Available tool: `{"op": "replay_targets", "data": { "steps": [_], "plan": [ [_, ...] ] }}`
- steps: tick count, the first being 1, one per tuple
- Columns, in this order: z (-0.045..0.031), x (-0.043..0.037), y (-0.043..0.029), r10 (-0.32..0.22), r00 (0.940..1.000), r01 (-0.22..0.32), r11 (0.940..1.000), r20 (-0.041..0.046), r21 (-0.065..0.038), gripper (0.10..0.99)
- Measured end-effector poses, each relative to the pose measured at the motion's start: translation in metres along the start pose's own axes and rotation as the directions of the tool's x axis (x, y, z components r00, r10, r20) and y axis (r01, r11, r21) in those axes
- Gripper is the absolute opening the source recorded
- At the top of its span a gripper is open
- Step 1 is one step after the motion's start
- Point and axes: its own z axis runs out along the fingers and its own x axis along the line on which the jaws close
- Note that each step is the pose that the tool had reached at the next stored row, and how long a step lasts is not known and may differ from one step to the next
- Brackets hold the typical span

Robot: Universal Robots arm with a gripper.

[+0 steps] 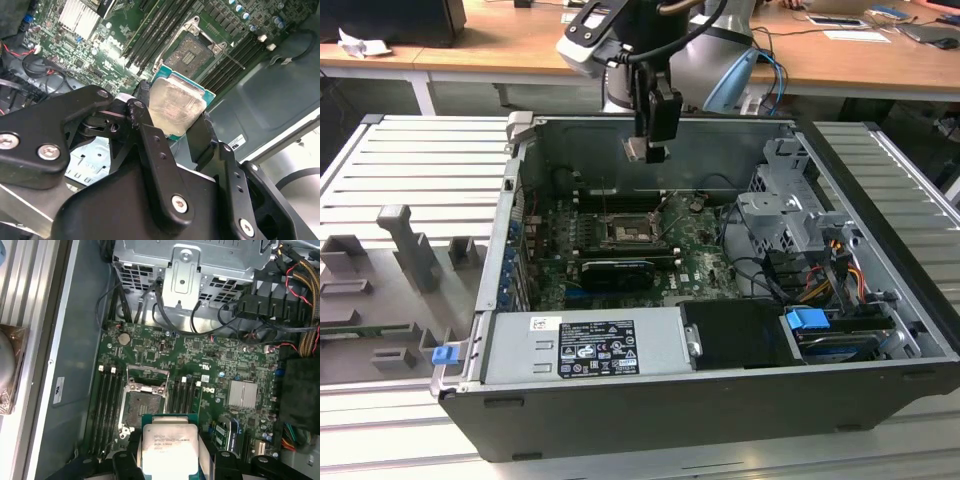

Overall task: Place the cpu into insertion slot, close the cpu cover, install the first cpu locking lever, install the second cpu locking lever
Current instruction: 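Place the cpu into insertion slot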

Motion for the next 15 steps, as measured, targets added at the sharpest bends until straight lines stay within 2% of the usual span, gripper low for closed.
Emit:
{"op": "replay_targets", "data": {
  "steps": [6, 15],
  "plan": [
    [0.0006, 0.0, 0.0, 0.052, 0.9986, -0.052, 0.9986, 0.0084, 0.001, 0.537],
    [0.0016, 0.0, -0.0001, 0.127, 0.9917, -0.127, 0.9919, 0.0203, 0.0, 0.537]
  ]
}}
